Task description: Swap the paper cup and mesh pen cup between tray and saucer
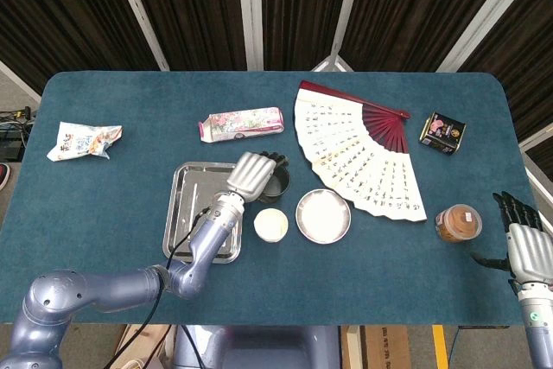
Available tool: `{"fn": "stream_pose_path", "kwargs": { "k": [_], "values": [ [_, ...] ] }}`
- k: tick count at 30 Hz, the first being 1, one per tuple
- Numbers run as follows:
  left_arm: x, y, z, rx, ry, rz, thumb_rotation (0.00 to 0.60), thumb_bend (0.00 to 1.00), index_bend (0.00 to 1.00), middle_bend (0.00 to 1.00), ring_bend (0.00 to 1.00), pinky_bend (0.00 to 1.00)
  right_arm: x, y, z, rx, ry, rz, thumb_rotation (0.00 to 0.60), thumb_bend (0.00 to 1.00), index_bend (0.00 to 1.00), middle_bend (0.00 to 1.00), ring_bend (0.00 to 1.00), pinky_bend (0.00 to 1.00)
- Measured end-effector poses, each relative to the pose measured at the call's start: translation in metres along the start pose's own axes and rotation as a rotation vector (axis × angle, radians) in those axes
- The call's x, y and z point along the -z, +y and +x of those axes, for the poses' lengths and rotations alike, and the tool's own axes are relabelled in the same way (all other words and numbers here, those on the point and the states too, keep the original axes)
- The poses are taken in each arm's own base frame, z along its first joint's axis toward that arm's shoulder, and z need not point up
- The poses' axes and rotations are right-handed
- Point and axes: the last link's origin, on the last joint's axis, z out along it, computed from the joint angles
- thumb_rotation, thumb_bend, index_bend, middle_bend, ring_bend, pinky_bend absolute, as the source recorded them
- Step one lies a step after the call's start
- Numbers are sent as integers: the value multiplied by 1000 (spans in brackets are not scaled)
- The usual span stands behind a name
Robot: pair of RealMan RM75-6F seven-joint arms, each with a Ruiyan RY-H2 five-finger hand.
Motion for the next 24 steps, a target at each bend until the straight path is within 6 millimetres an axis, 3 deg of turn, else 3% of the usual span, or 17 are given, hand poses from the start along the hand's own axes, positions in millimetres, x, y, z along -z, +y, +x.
{"fn": "stream_pose_path", "kwargs": {
  "k": [7,10,14,18,24],
  "values": [
    [13,-2,26,79,48,-34,600,462,446,388,386,515,1,1,2,-4,5,0,600,0,0,0,5,0],
    [30,-10,45,100,70,-57,600,454,437,370,368,498,2,1,3,-8,10,1,600,0,0,0,5,0],
    [69,-41,67,83,79,-48,600,439,434,343,348,479,3,0,3,-9,11,4,600,0,0,0,5,0],
    [107,-78,64,79,42,2,600,423,433,319,329,467,4,-2,3,-6,10,7,600,0,0,0,5,0],
    [123,-106,50,161,21,21,600,381,430,291,295,446,4,-4,0,1,4,11,600,0,0,0,5,0]
  ]
}}
